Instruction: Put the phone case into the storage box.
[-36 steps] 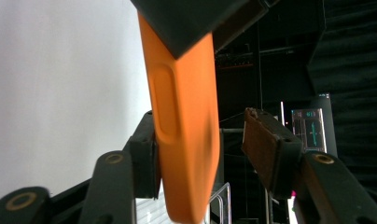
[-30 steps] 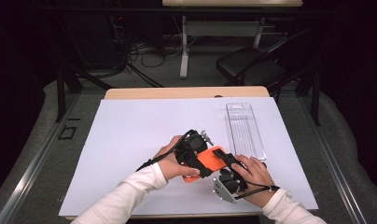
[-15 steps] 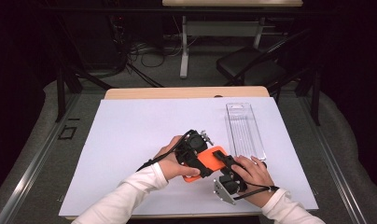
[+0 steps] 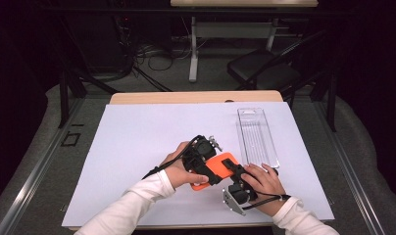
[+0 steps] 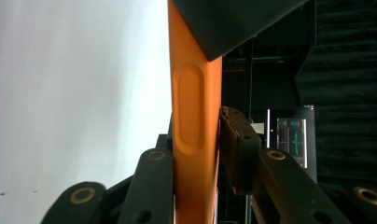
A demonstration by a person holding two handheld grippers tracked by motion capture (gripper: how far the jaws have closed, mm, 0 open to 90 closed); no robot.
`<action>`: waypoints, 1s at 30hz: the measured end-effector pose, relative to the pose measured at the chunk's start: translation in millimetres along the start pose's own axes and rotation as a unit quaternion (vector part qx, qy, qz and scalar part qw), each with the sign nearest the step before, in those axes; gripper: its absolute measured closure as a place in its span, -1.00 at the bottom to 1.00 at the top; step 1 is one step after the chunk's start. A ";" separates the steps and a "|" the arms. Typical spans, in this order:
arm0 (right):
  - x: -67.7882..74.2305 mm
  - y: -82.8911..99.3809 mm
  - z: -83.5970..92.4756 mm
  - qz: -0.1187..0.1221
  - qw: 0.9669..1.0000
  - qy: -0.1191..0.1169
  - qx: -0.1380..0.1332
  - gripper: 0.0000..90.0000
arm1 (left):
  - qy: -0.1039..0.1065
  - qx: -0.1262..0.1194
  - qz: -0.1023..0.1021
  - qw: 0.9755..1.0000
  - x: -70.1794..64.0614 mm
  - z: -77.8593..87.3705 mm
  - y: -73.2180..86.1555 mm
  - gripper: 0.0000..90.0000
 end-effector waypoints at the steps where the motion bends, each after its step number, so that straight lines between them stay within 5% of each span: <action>1: -0.1 -0.1 -0.1 0.001 1.000 0.001 0.000 0.69 | 0.002 0.000 0.001 1.000 0.1 0.2 0.2 -0.64; 13: -1.6 -1.2 0.3 0.009 1.000 0.010 -0.002 0.74 | 0.007 -0.001 0.008 1.000 0.5 2.3 0.6 -0.65; 30: -1.4 0.6 1.4 0.030 0.999 0.020 -0.002 0.86 | 0.042 -0.005 0.043 0.998 1.8 -1.4 1.6 -0.65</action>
Point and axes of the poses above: each handheld gripper's, and its own axes: z roughly backward along the jaws, y roughly out of its underside, x roughly to its left, the point moved 9 cm from there along -z, roughly forward along the jaws, and after that the axes turned 6 degrees about -z, right-handed, at the moved point
